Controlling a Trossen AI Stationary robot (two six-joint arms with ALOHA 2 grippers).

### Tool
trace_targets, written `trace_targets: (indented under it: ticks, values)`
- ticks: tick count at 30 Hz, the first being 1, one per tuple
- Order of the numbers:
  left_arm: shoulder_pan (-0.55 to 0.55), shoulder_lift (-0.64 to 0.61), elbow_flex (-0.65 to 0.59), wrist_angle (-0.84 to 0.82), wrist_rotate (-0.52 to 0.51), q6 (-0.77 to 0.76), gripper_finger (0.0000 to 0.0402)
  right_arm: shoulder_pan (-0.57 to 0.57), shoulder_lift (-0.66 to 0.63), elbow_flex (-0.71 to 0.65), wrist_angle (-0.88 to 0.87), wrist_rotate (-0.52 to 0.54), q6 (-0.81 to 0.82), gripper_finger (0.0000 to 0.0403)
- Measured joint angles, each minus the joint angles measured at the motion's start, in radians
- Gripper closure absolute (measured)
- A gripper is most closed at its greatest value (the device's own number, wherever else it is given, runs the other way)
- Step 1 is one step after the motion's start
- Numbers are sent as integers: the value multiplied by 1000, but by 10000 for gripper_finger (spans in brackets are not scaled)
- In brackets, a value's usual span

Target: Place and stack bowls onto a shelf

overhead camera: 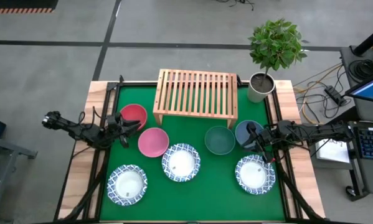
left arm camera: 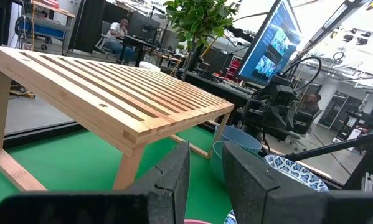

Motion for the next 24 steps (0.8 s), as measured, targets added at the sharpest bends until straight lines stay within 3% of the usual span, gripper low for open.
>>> trace_targets:
  ticks: [8,13,18,24]
  values:
    - [0,0,0,0,0,0,324,0,0,-1,11,2,50,335]
    - [0,0,0,0,0,0,324,-4,11,0,-25,202,190,335]
    - [0,0,0,0,0,0,324,0,12,-1,11,94,194,335]
    - [0,0,0,0,0,0,324,0,13,5,53,92,177,335]
